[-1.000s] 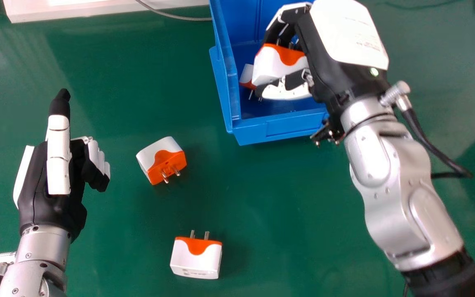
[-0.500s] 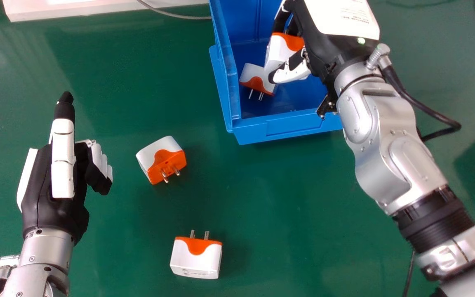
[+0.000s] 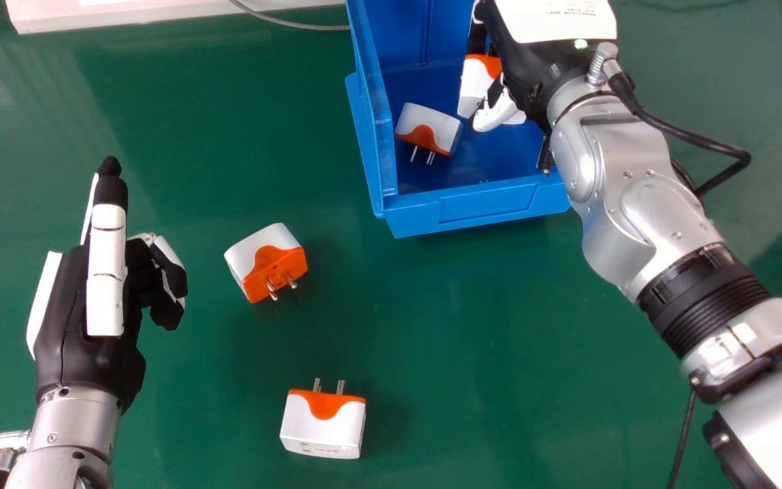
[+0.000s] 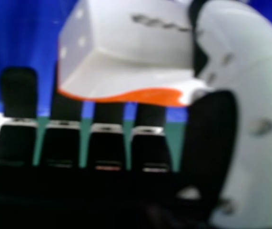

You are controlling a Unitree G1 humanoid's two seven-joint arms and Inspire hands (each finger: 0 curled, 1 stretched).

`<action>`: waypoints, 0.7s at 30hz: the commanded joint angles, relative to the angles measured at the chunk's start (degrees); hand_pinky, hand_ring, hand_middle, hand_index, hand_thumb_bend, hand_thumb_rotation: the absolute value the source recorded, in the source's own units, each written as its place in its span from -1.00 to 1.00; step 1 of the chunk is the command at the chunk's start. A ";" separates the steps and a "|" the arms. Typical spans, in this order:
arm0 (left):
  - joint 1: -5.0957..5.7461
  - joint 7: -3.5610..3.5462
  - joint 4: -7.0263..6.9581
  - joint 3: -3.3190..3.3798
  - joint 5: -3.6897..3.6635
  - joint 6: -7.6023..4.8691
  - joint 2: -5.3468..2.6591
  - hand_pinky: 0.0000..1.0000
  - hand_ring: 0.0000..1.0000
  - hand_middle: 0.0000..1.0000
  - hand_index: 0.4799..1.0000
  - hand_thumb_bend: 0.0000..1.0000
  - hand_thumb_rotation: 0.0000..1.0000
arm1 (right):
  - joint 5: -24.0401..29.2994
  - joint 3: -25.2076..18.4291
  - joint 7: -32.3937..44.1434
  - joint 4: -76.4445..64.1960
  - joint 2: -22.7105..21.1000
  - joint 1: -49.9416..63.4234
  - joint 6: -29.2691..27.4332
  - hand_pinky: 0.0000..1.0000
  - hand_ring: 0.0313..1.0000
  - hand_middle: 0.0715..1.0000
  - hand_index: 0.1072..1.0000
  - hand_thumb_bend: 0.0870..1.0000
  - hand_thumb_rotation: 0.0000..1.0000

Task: Pick all objects and put in blue box

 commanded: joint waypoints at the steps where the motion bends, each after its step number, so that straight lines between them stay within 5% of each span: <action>1: 0.67 0.10 -2.15 -0.03 -0.22 -0.12 0.05 -1.00 -1.00 0.24 1.00 0.26 0.99 | 0.16 -0.08 -1.11 0.26 0.26 -3.37 0.42 -0.32 -0.14 0.01 -0.12 -0.11 -1.00; 7: 1.12 -0.01 -2.60 0.00 -0.58 0.07 -0.16 -1.00 -1.00 0.42 1.00 0.25 0.99 | 0.82 -0.16 -1.56 0.99 0.71 -3.20 0.33 -0.32 -0.13 0.00 -0.11 -0.10 -1.00; 21: 1.56 0.06 -3.05 0.01 -0.78 0.00 -0.50 -1.00 -1.00 0.49 1.00 0.24 0.99 | 2.86 -0.47 -1.15 0.29 0.96 -1.83 0.27 -0.32 -0.14 -0.01 -0.10 -0.10 -1.00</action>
